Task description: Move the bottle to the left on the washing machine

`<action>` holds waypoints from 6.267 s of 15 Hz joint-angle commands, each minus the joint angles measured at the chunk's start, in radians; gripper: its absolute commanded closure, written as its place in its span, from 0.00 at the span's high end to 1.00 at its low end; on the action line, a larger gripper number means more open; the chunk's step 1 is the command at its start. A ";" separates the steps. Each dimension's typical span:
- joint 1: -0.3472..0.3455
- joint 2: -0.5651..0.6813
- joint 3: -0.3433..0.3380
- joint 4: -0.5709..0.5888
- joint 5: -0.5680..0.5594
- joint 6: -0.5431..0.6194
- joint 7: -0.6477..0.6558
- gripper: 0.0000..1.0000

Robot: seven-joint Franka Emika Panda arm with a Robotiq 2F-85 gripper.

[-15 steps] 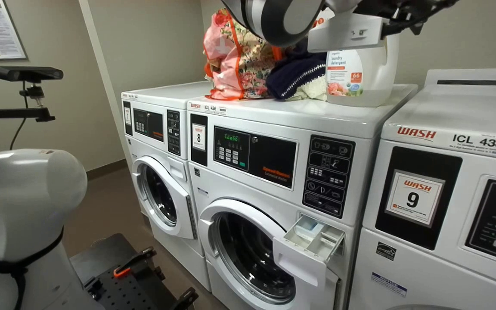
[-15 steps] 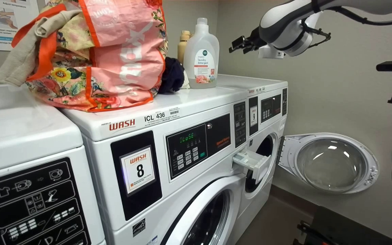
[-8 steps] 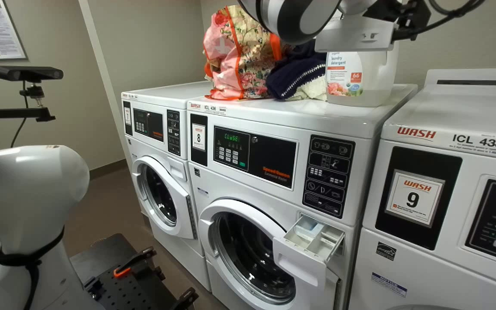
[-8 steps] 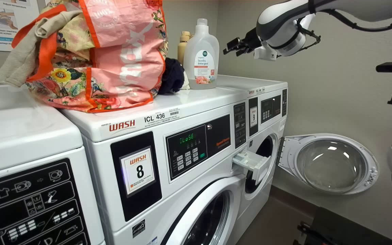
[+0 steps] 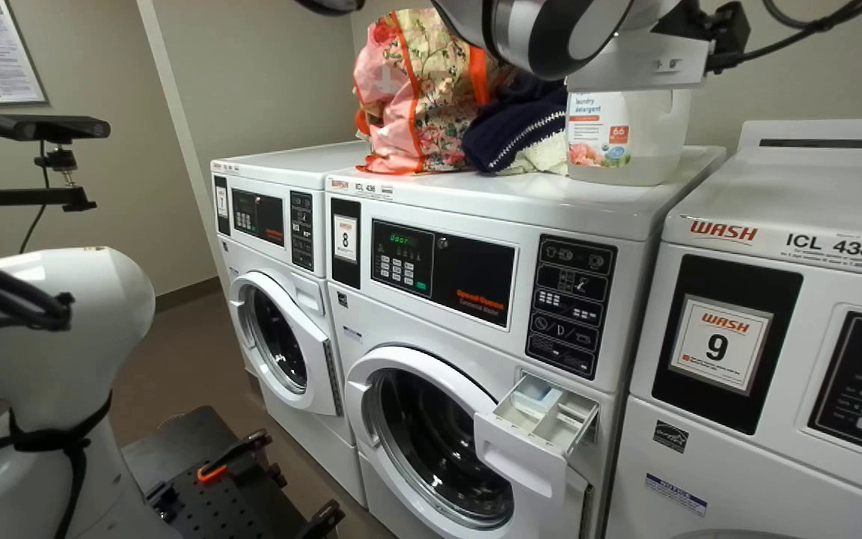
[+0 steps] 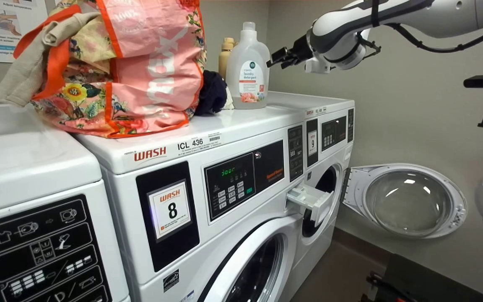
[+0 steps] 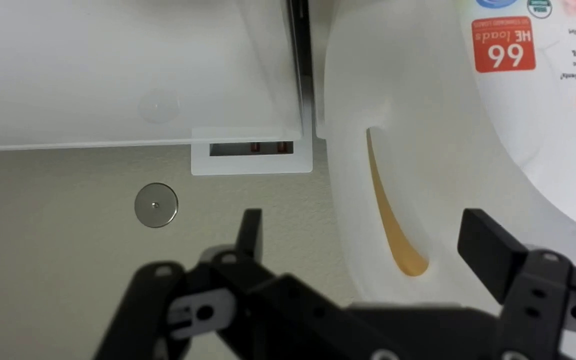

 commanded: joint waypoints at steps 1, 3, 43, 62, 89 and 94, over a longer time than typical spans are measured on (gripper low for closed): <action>0.089 -0.072 -0.049 0.094 -0.081 -0.056 0.018 1.00; 0.127 -0.099 -0.071 0.128 -0.110 -0.066 0.021 1.00; -0.012 -0.079 0.058 0.127 -0.155 -0.070 0.180 0.06; -0.773 0.045 0.842 -0.228 0.059 -0.214 0.128 0.06; -1.082 -0.104 1.371 -0.559 0.347 -0.185 -0.048 0.06; -0.964 -0.061 1.340 -0.519 0.427 -0.174 -0.103 0.06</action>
